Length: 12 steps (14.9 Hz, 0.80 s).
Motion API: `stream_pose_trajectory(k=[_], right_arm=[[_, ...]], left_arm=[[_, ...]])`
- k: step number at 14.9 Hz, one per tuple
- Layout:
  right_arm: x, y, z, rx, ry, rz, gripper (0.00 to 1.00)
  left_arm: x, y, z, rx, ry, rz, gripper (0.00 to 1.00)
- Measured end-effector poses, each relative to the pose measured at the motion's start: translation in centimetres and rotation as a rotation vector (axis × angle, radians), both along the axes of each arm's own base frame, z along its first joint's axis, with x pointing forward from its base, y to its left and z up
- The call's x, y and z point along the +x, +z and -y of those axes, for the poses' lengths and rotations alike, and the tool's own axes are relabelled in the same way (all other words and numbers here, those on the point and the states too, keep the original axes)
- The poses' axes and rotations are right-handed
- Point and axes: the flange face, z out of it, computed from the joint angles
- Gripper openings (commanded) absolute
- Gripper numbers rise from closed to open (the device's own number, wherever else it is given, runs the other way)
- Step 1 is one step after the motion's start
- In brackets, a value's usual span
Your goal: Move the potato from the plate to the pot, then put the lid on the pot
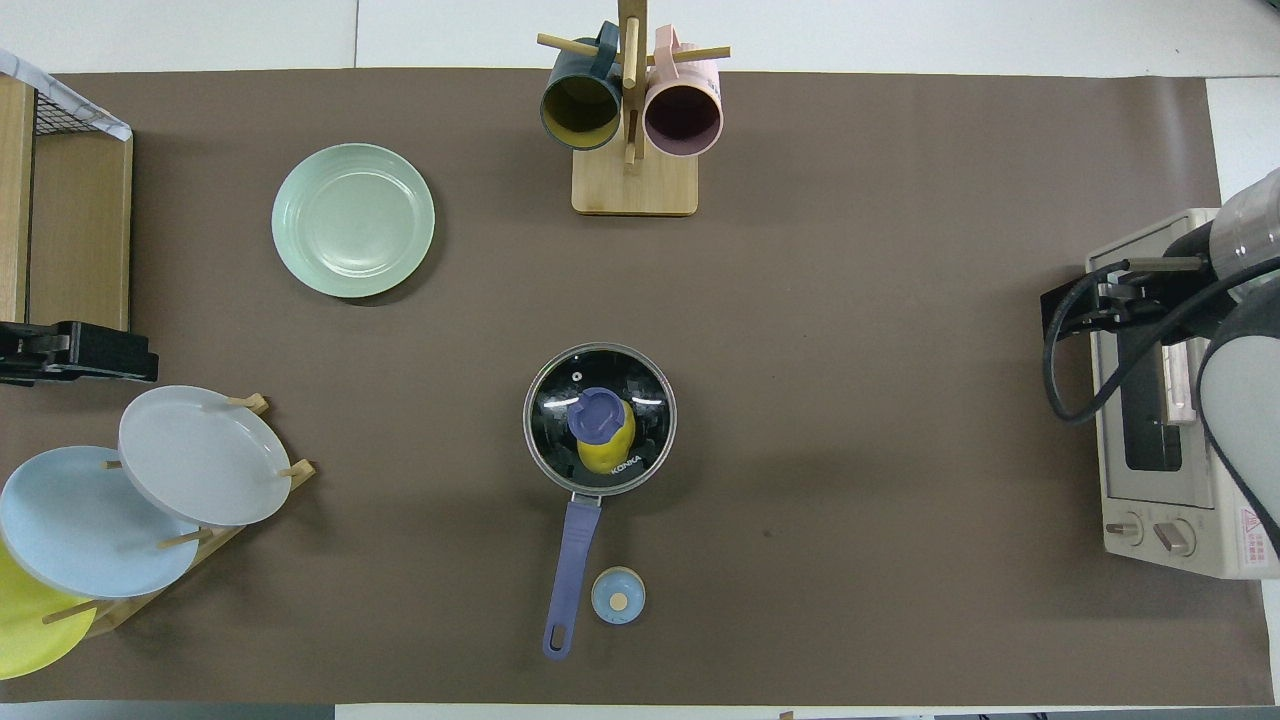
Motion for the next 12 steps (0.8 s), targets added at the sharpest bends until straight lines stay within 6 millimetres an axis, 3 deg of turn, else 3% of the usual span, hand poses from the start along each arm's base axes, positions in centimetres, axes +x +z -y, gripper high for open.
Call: stream_pose_trajectory(k=[3, 12], right_arm=[[0.05, 0.02, 1.61, 0.021, -0.019, 0.002, 1.0], [0.07, 0.03, 1.07, 0.028, 0.088, 0.004, 1.0]], left_arm=[[0.0, 0.0, 0.03, -0.002, 0.0, 0.0, 1.0], [-0.01, 0.03, 0.04, -0.003, 0.0, 0.001, 1.0]])
